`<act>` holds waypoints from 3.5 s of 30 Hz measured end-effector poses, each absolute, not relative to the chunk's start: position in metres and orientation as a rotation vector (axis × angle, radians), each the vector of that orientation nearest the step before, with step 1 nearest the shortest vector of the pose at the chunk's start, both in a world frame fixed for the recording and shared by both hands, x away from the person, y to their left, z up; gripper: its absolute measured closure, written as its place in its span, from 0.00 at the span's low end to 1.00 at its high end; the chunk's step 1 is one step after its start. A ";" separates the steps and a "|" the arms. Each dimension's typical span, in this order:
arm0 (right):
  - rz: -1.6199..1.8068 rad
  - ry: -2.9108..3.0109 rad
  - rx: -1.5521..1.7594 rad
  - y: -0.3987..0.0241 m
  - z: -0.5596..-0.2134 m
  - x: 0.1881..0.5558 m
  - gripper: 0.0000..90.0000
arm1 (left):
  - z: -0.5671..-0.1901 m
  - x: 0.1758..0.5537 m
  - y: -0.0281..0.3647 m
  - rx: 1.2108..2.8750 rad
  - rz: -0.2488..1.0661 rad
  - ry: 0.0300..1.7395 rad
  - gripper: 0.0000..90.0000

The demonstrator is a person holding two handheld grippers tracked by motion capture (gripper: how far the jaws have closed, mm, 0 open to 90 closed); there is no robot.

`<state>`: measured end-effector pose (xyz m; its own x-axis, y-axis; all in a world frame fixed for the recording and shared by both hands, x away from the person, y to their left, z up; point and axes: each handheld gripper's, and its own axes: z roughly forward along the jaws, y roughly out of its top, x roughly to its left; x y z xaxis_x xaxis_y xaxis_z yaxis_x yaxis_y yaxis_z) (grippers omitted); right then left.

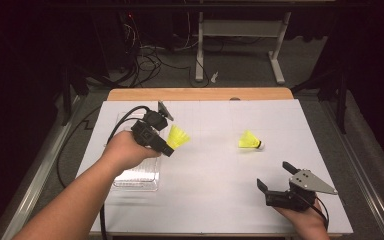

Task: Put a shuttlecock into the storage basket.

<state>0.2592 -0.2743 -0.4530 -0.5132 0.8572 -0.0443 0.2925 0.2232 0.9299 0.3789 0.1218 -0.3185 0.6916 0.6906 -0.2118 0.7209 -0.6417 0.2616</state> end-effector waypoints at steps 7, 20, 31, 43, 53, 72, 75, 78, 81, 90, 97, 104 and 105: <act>1.280 1.932 1.054 -0.274 -0.453 0.259 0.00 | -0.321 0.382 0.138 2.574 -0.111 1.164 0.72; 1.282 1.934 1.051 -0.274 -0.453 0.259 0.00 | -0.330 0.388 0.168 2.534 -0.099 1.268 0.72; 1.280 1.935 1.056 -0.274 -0.454 0.260 0.00 | -0.341 0.391 0.188 2.506 -0.109 1.347 0.72; 1.280 1.936 1.061 -0.274 -0.454 0.259 0.00 | -0.352 0.394 0.199 2.495 -0.115 1.394 0.72; 1.280 1.936 1.060 -0.274 -0.454 0.260 0.00 | -0.350 0.396 0.205 2.463 -0.107 1.425 0.72; 1.279 1.938 1.056 -0.274 -0.454 0.260 0.00 | -0.379 0.403 0.196 2.499 -0.145 1.452 0.72; 1.278 1.939 1.055 -0.274 -0.454 0.260 0.00 | -0.382 0.404 0.196 2.504 -0.139 1.459 0.72; 1.277 1.939 1.055 -0.274 -0.455 0.260 0.00 | -0.386 0.406 0.196 2.499 -0.146 1.469 0.72; 1.278 1.939 1.056 -0.274 -0.455 0.260 0.00 | -0.389 0.408 0.196 2.496 -0.149 1.479 0.72; 1.275 1.941 1.058 -0.274 -0.455 0.260 0.00 | -0.399 0.412 0.197 2.496 -0.157 1.514 0.72; 1.275 1.942 1.055 -0.274 -0.455 0.260 0.00 | -0.407 0.416 0.193 2.502 -0.163 1.522 0.72; 1.274 1.944 1.054 -0.274 -0.455 0.260 0.00 | -0.413 0.419 0.190 2.502 -0.157 1.538 0.72; 1.273 1.944 1.054 -0.274 -0.455 0.260 0.00 | -0.414 0.420 0.189 2.502 -0.158 1.539 0.72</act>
<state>0.2602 -0.2742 -0.4552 -0.5185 0.8538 -0.0466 0.2984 0.2318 0.9259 0.4195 0.1894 -0.4139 0.4525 0.8703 -0.1946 0.8917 -0.4383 0.1131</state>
